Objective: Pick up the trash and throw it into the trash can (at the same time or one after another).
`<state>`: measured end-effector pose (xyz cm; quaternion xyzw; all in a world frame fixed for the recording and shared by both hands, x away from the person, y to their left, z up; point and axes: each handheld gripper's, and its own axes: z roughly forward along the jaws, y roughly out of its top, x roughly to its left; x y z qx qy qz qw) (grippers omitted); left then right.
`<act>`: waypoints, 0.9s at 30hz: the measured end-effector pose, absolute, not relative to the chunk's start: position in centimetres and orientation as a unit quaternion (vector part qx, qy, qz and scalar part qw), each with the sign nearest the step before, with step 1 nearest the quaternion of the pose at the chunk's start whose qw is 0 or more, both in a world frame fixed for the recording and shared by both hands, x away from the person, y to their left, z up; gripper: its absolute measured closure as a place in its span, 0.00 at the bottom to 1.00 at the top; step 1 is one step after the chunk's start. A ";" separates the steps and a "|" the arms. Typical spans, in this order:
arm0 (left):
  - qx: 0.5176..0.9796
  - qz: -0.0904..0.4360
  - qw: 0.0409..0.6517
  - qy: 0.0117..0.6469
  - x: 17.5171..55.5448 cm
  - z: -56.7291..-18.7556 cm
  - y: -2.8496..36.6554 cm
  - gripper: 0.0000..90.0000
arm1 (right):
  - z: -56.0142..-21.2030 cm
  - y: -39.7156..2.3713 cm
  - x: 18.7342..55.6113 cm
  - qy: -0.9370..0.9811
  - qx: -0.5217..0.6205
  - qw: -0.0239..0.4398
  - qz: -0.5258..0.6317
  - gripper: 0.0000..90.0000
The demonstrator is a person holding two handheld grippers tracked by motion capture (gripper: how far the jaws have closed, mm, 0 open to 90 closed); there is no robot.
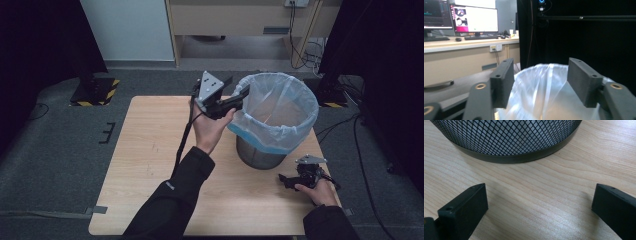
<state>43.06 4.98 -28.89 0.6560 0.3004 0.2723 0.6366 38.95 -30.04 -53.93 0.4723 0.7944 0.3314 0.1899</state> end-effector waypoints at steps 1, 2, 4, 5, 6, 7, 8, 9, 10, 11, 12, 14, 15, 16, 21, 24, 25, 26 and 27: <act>0.662 0.269 0.630 0.304 42.7 -29.2 5.6 0.37 | -53.9 -30.0 39.0 0.795 0.472 0.191 0.331 0.01; 0.662 0.269 0.630 0.304 42.7 -29.2 5.6 0.36 | -53.9 -30.0 39.0 0.795 0.472 0.191 0.331 0.01; 0.675 0.261 0.619 0.306 41.2 -30.6 7.5 0.33 | -53.9 -30.0 38.9 0.794 0.473 0.190 0.331 0.01; 0.681 0.257 0.614 0.306 40.7 -31.2 8.0 0.32 | -53.9 -30.0 38.9 0.794 0.473 0.190 0.331 0.01; 0.681 0.257 0.614 0.306 40.7 -31.2 8.0 0.31 | -53.9 -30.0 38.9 0.794 0.473 0.190 0.331 0.01; 0.688 0.253 0.607 0.308 40.1 -31.9 8.6 0.31 | -53.9 -30.0 38.9 0.795 0.472 0.190 0.330 0.01; 0.693 0.250 0.602 0.310 39.7 -32.4 9.0 0.29 | -53.9 -30.0 38.9 0.795 0.472 0.190 0.331 0.01; 0.698 0.245 0.595 0.314 39.2 -33.1 9.5 0.29 | -53.9 -30.0 38.9 0.795 0.472 0.190 0.331 0.01; 0.708 0.240 0.585 0.315 38.6 -34.1 10.1 0.28 | -53.9 -30.0 38.9 0.795 0.472 0.190 0.331 0.01; 0.716 0.237 0.576 0.316 38.1 -34.9 10.6 0.27 | -53.9 -30.0 38.9 0.795 0.472 0.190 0.330 0.01; 0.726 0.235 0.563 0.318 37.6 -35.9 11.0 0.27 | -53.9 -30.0 38.9 0.795 0.472 0.190 0.331 0.01; 0.742 0.225 0.543 0.322 36.7 -37.6 11.7 0.27 | -53.9 -30.0 38.9 0.795 0.472 0.190 0.331 0.01; 0.760 0.211 0.522 0.324 35.8 -39.6 12.4 0.25 | -53.9 -30.0 38.9 0.795 0.472 0.190 0.331 0.01; 0.760 0.211 0.522 0.324 35.8 -39.6 12.4 0.25 | -53.9 -30.0 38.9 0.795 0.472 0.190 0.331 0.01; 0.796 0.173 0.466 0.345 33.7 -45.2 14.1 0.23 | -53.9 -30.0 38.9 0.795 0.472 0.190 0.330 0.01; 0.821 0.161 0.406 0.367 33.2 -48.7 15.9 0.20 | -53.9 -30.0 38.9 0.795 0.472 0.190 0.331 0.01; 0.827 0.151 0.386 0.379 33.2 -49.3 16.5 0.20 | -53.9 -30.0 38.9 0.795 0.472 0.190 0.330 0.01; 0.827 0.151 0.386 0.379 33.2 -49.3 16.5 0.20 | -53.9 -30.0 38.9 0.795 0.472 0.190 0.330 0.01; 0.830 0.142 0.371 0.391 33.3 -49.9 17.2 0.20 | -53.9 -30.0 38.9 0.795 0.472 0.190 0.331 0.01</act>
